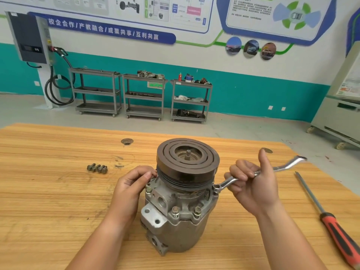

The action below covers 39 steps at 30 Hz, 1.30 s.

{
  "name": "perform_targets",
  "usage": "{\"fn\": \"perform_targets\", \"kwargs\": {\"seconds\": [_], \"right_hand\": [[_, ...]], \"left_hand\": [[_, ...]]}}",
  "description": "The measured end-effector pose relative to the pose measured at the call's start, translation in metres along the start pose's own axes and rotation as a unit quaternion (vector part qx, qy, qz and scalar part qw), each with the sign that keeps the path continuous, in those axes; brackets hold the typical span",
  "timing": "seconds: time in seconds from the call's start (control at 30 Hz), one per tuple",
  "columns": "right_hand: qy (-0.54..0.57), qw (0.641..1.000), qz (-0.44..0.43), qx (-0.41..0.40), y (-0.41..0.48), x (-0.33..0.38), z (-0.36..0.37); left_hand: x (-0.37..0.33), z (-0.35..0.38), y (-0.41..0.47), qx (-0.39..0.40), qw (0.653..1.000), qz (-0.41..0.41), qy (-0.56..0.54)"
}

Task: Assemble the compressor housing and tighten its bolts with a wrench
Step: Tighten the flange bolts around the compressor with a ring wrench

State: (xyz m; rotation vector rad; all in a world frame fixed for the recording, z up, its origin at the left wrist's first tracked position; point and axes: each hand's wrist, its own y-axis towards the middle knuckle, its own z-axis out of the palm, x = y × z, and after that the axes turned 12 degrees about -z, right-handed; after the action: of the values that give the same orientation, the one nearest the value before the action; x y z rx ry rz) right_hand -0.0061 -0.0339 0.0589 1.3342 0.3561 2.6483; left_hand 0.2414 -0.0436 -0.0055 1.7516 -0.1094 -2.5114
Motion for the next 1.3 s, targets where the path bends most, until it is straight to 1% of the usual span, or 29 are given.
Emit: {"fn": "perform_targets", "kwargs": {"seconds": [0.1,0.23,0.3,0.4,0.47,0.57,0.67,0.73,0.8,0.83,0.87,0.9,0.93,0.97,1.0,1.03,1.07,1.1,1.17,1.2,1.27,1.3], "right_hand": [[0.029,0.996,0.072,0.054,0.022,-0.004,-0.009],[0.086,0.973,0.165,0.14,0.039,-0.011,-0.014],[0.094,0.968,0.185,0.141,0.04,-0.013,-0.013],[0.101,0.975,0.176,0.088,0.034,-0.014,-0.008],[0.102,0.987,0.124,0.029,0.022,-0.012,-0.005],[0.047,0.996,-0.031,-0.066,-0.009,-0.011,0.002],[-0.018,0.972,-0.189,-0.137,-0.048,-0.024,0.014],[-0.078,0.95,-0.257,-0.159,-0.068,-0.037,0.024],[-0.186,0.929,-0.287,-0.141,-0.079,-0.045,0.037],[-0.22,0.921,-0.293,-0.134,-0.083,-0.046,0.042],[-0.219,0.921,-0.297,-0.128,-0.086,-0.044,0.042],[-0.2,0.923,-0.299,-0.139,-0.088,-0.038,0.044],[-0.167,0.93,-0.299,-0.135,-0.089,-0.028,0.042],[-0.111,0.94,-0.301,-0.115,-0.09,-0.018,0.041],[-0.024,0.954,-0.294,-0.058,-0.089,-0.01,0.038],[0.087,0.962,-0.255,0.032,-0.085,-0.004,0.035],[0.153,0.959,-0.221,0.085,-0.078,-0.001,0.029],[0.164,0.963,-0.184,0.105,-0.07,0.002,0.023],[0.053,0.991,-0.117,0.046,-0.049,0.006,0.008],[0.028,0.995,-0.095,0.029,-0.036,0.007,0.007],[0.054,0.997,-0.051,0.019,-0.011,0.005,0.005],[0.074,0.996,-0.025,0.031,0.001,0.003,0.001]], "left_hand": [[0.001,0.002,0.0,0.006,1.0,-0.019,-0.019],[0.002,0.004,-0.001,0.017,0.998,-0.037,-0.043],[0.002,0.004,-0.001,0.023,0.998,-0.043,-0.049],[0.002,0.006,-0.002,0.041,0.995,-0.05,-0.071],[0.0,0.009,-0.005,0.066,0.991,-0.057,-0.101],[-0.001,0.013,-0.009,0.084,0.985,-0.065,-0.133],[-0.003,0.014,-0.011,0.084,0.983,-0.074,-0.145],[-0.003,0.015,-0.012,0.085,0.981,-0.082,-0.154],[-0.003,0.015,-0.012,0.085,0.979,-0.091,-0.163],[-0.003,0.015,-0.013,0.086,0.978,-0.093,-0.165],[-0.003,0.016,-0.013,0.09,0.977,-0.094,-0.167],[-0.004,0.016,-0.013,0.094,0.977,-0.093,-0.169],[-0.004,0.017,-0.014,0.098,0.976,-0.091,-0.172],[-0.005,0.018,-0.014,0.101,0.975,-0.091,-0.175],[-0.006,0.019,-0.015,0.103,0.974,-0.092,-0.179],[-0.006,0.019,-0.015,0.104,0.974,-0.092,-0.181],[-0.006,0.019,-0.015,0.104,0.973,-0.093,-0.183],[-0.007,0.019,-0.016,0.104,0.973,-0.094,-0.184],[-0.007,0.019,-0.016,0.105,0.972,-0.093,-0.187],[-0.007,0.02,-0.016,0.105,0.972,-0.092,-0.186],[-0.007,0.02,-0.016,0.103,0.973,-0.093,-0.184],[-0.006,0.02,-0.016,0.102,0.973,-0.095,-0.184]]}}
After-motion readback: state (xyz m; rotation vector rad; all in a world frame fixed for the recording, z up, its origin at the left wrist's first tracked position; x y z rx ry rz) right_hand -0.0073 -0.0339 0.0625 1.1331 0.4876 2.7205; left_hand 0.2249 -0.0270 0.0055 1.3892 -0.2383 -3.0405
